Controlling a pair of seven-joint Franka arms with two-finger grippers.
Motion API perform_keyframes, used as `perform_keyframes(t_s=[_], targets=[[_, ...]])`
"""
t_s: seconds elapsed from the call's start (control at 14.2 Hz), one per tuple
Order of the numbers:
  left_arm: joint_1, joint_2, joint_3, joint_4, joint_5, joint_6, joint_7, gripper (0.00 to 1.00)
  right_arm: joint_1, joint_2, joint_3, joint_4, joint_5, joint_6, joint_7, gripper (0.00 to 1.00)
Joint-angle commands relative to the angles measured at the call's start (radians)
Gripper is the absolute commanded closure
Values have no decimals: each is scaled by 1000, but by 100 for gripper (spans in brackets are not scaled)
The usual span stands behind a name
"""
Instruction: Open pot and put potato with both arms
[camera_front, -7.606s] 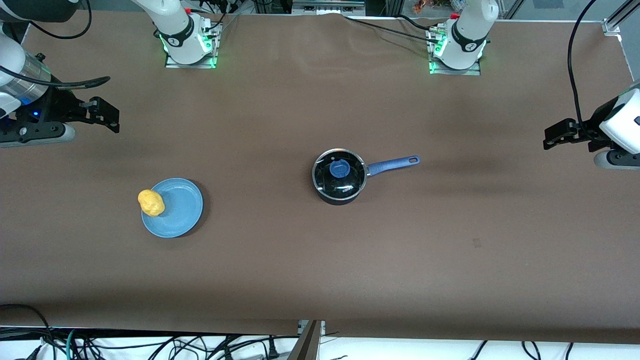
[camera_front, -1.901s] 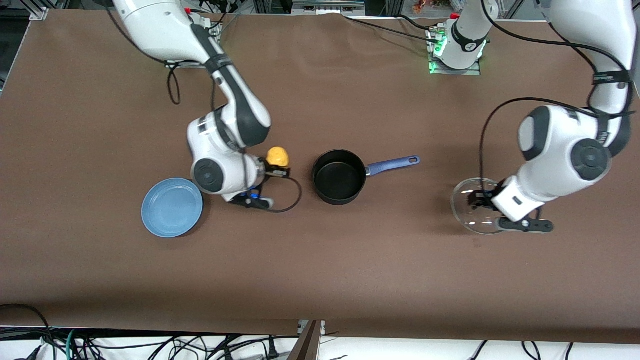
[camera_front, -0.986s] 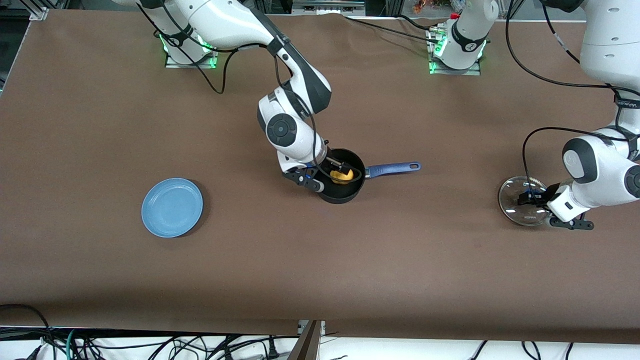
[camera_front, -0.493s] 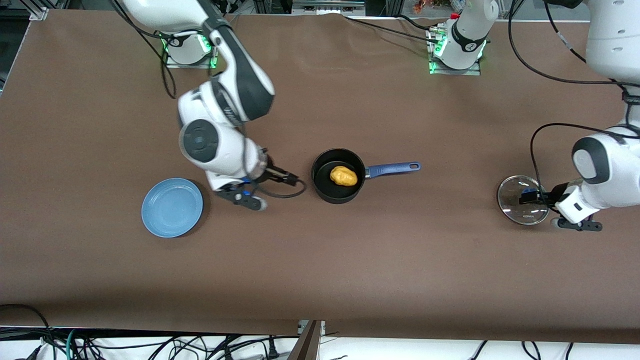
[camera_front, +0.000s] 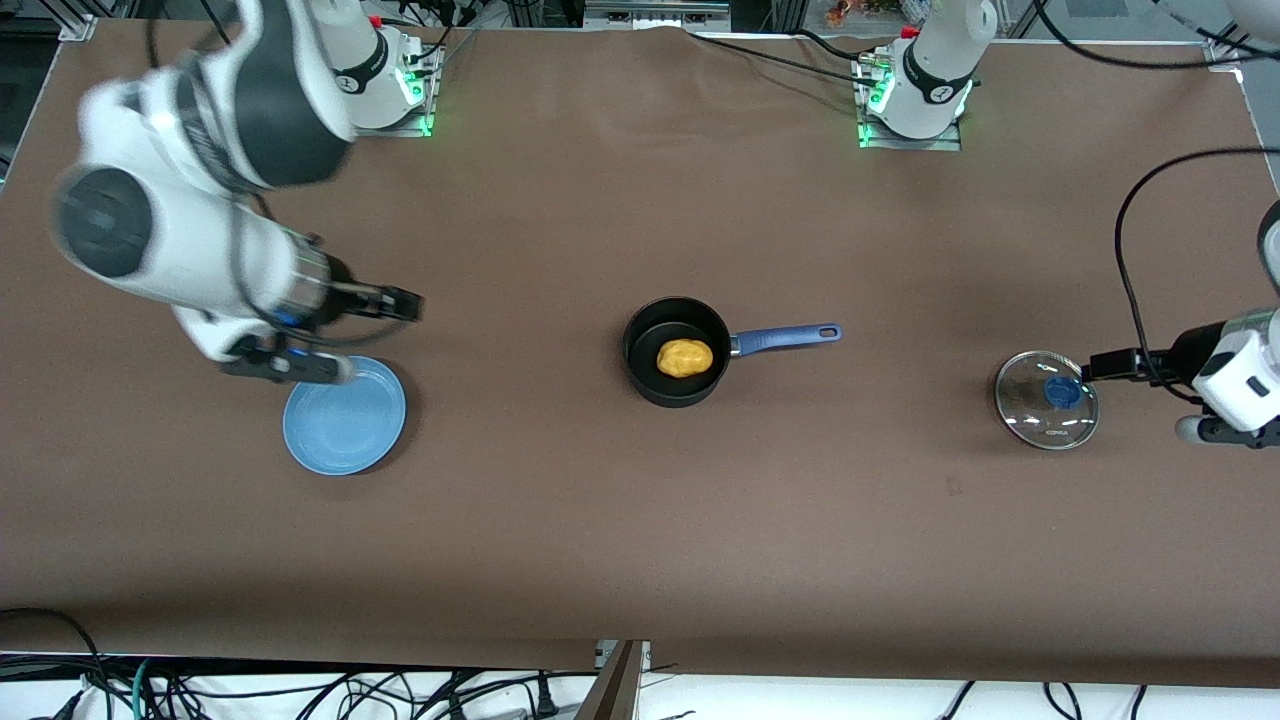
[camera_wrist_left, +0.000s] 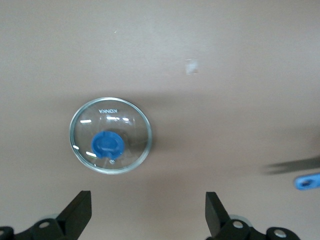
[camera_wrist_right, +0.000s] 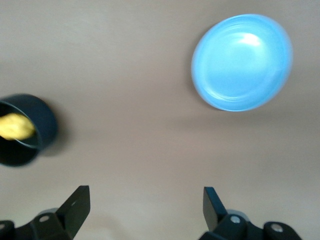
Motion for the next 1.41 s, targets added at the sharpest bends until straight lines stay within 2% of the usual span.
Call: perform_keyframes(t_s=[0.0, 0.07, 0.21, 0.28, 0.49, 0.7, 1.34], targets=[[-33, -91, -13, 17, 29, -98, -98, 0, -1, -197, -2, -213, -98, 16, -96, 0], [-41, -121, -17, 17, 59, -119, -127, 0, -46, -246, 38, -257, -126, 20, -99, 0], [-53, -169, -31, 17, 89, -155, -157, 0, -193, -308, 206, -296, -193, 22, -99, 0], [-59, -183, -33, 17, 92, -173, -161, 0, -254, -325, 269, -299, -215, 20, -99, 0], [-78, -183, -37, 36, 92, -189, -154, 0, -434, -357, 427, -323, -232, 25, -164, 0], [-78, -182, -54, 39, 87, -193, -154, 0, -447, -354, 443, -318, -269, 36, -167, 0], [-95, -163, -59, 71, 92, -193, -155, 0, -454, -308, 432, -262, -270, 95, -173, 0]])
